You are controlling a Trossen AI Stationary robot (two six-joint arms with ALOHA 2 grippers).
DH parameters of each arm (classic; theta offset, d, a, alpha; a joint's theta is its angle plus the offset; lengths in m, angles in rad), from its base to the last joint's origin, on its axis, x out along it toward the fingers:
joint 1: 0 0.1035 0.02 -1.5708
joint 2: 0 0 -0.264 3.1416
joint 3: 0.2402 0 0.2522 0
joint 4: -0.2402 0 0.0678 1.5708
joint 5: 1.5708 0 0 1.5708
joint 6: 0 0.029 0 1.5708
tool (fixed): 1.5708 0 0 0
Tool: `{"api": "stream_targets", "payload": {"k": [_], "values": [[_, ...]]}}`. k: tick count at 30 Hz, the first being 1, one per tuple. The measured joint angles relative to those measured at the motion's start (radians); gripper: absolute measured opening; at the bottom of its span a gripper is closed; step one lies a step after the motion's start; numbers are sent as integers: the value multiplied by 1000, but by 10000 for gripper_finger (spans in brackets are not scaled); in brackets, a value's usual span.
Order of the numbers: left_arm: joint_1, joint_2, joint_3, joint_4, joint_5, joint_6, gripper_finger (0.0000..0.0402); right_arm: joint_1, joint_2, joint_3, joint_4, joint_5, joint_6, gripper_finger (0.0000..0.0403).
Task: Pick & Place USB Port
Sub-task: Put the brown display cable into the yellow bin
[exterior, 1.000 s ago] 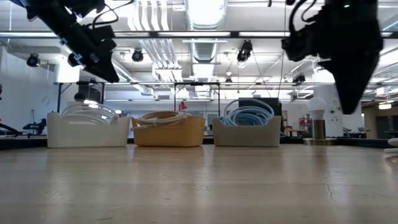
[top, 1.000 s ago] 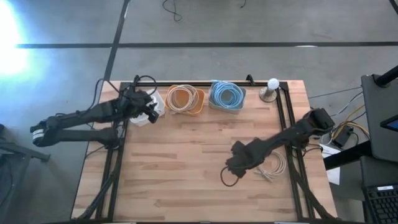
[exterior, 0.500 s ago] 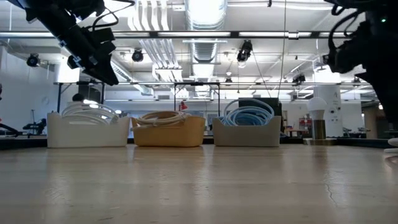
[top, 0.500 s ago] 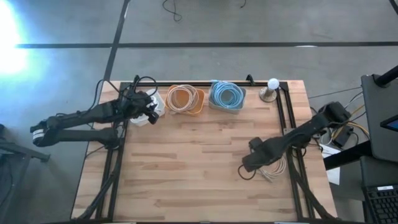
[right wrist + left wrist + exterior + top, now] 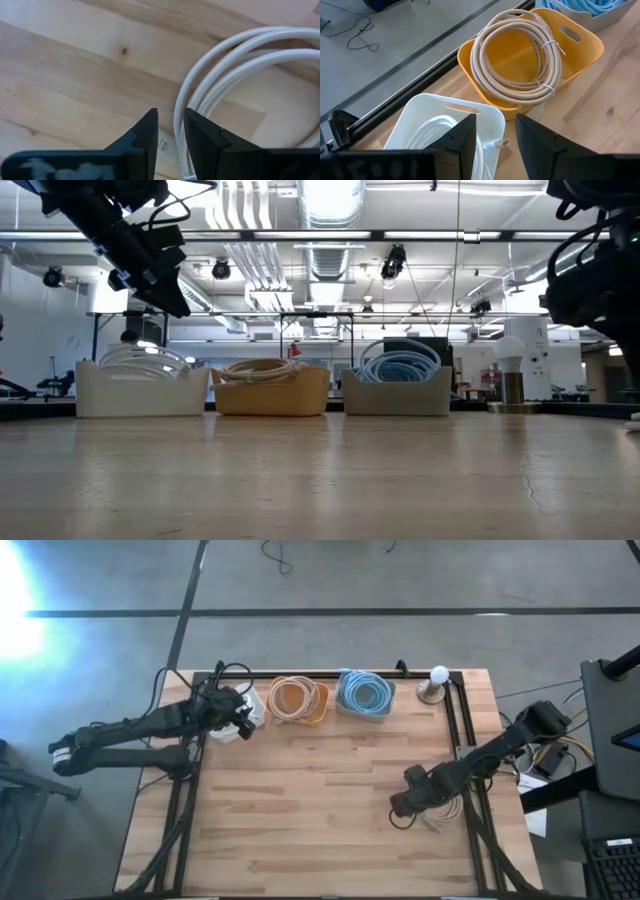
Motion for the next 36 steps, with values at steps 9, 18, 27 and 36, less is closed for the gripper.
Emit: {"api": "stream_targets", "payload": {"k": [9, 18, 27, 36], "values": [[0, 0, 0, 0, -1, -5, 140, 0, 1, 47, -12, 6, -53, 89], [0, 0, 0, 0, -1, -5, 140, 0, 10, 42, -72, 6, -28, 102], [0, 0, 0, 0, -1, -5, 140, 0, 9, 20, -81, -2, 13, 98], [0, 0, 0, 0, -1, -5, 140, 0, 9, -60, -41, -74, 87, 98]]}}
